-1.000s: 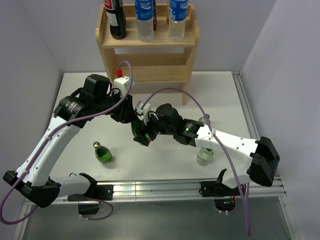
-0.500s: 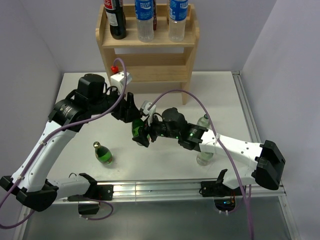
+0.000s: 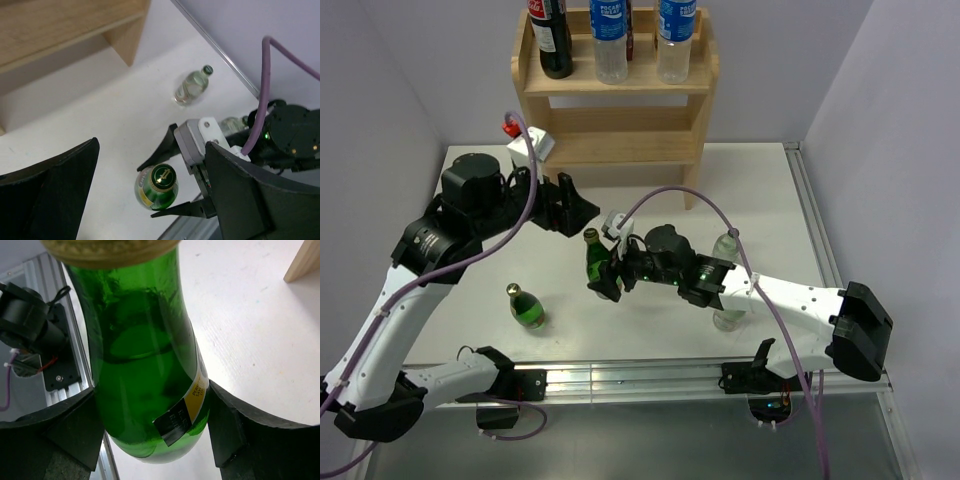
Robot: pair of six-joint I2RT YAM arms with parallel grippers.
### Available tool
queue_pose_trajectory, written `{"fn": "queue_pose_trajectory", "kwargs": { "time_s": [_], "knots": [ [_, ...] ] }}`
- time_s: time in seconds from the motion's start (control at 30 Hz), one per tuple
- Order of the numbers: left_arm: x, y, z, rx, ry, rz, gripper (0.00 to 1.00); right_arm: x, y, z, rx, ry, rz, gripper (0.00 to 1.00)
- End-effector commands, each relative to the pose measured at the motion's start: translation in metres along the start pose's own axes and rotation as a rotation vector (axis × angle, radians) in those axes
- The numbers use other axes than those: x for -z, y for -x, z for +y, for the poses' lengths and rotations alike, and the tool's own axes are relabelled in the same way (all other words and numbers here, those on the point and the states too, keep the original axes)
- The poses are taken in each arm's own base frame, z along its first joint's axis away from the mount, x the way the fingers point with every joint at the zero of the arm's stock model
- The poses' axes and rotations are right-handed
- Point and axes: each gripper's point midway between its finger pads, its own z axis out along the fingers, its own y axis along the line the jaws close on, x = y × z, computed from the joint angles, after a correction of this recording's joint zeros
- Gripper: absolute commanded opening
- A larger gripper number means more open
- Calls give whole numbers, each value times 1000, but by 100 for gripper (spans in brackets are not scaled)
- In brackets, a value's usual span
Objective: Place and organize the beverage onto the shelf
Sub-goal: Pick up the drink from the center of the board.
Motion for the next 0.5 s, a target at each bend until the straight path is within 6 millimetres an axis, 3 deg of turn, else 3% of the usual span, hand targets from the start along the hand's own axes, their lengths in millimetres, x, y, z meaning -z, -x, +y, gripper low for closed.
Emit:
{"fn": "queue_pose_trajectory", "kwargs": {
  "time_s": [0.0,0.17,0.23,0.37,0.43,0.47],
  "knots": [
    [13,33,7,21,80,-158,93,19,80,9,37,-1,-275,0],
    [30,42,55,85,360,-253,97,27,88,-7,-3,-84,-337,0],
    [39,41,69,106,444,-285,99,31,90,-24,-44,-176,-366,0],
    [59,26,110,131,677,-342,100,37,97,-50,-79,-300,-413,0],
    [70,22,118,141,725,-379,99,38,101,-65,-83,-356,-425,0],
    [71,11,128,139,772,-373,100,39,105,-72,-83,-388,-433,0]
  ]
}}
